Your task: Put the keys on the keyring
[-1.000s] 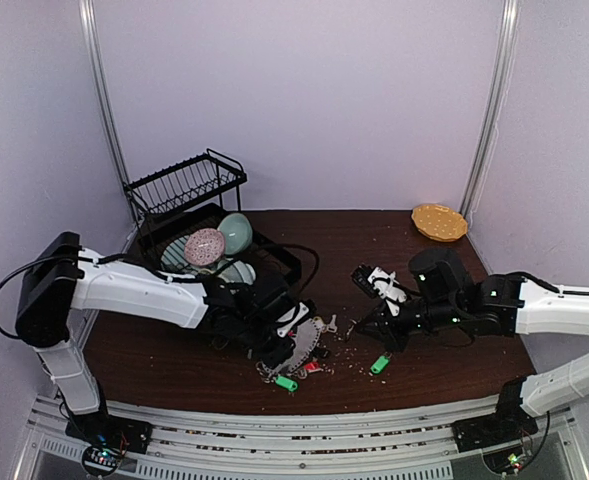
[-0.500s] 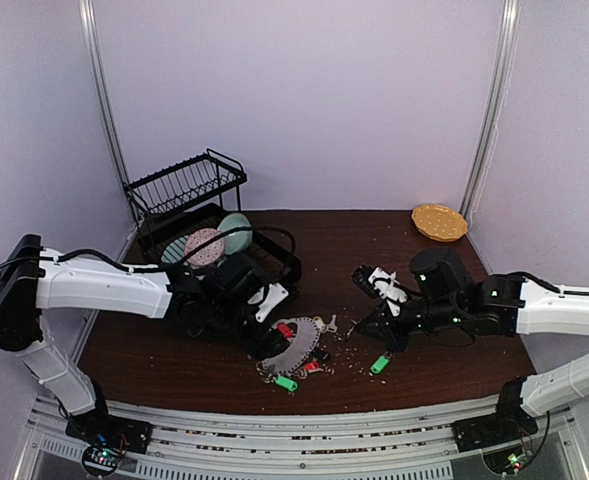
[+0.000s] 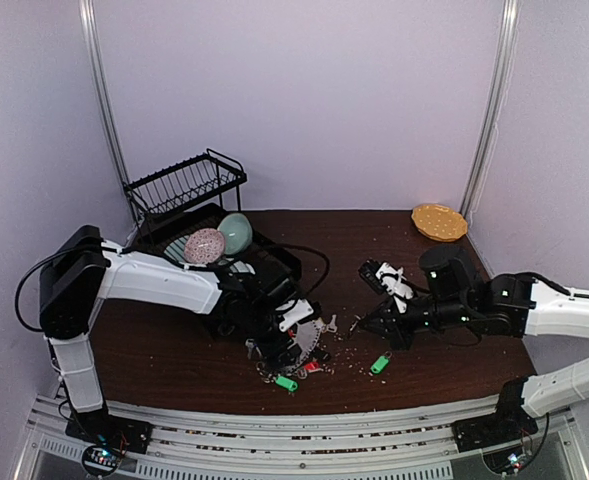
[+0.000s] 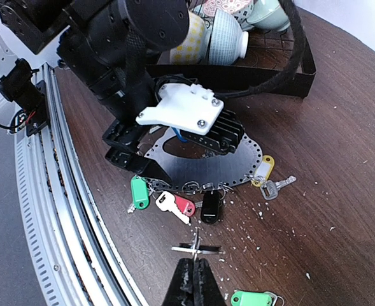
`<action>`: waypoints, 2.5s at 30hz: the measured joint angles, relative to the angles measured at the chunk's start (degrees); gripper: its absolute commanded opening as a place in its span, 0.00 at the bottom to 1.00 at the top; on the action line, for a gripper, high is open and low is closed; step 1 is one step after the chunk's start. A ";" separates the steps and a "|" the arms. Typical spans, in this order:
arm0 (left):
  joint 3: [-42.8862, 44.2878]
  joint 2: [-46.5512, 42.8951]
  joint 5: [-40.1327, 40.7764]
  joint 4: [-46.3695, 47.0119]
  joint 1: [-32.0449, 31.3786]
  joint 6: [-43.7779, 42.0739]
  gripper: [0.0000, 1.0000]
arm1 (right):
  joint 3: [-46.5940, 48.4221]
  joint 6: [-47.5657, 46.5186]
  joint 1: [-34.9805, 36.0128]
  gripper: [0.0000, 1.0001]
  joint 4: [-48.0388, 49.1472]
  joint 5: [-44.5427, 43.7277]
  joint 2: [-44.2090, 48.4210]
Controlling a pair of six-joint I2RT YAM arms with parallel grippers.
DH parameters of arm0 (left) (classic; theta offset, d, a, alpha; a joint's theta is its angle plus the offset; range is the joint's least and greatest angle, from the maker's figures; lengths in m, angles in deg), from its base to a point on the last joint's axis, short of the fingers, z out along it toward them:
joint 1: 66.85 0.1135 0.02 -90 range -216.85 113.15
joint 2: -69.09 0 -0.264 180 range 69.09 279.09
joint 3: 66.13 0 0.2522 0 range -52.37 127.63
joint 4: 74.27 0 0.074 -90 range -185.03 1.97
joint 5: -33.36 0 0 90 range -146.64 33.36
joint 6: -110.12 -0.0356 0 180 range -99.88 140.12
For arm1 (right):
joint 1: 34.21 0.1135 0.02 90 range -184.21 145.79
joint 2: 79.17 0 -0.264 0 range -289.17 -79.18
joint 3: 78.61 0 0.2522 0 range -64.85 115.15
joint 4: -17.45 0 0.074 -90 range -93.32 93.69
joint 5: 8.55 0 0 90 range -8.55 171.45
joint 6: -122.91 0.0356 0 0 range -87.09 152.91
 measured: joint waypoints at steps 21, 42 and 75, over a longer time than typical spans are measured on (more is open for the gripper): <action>-2.36 0.92 -0.70 0.00 -4.42 -0.04 0.98 | -2.71 -1.09 0.00 0.00 0.44 2.45 3.89; -12.15 -11.87 1.16 -7.13 -1.05 -5.25 0.98 | -2.71 -1.66 0.02 0.00 0.31 2.73 3.23; -3.30 -1.88 2.10 -11.45 -2.40 4.07 0.53 | -2.71 -1.66 0.00 0.00 0.31 2.95 3.26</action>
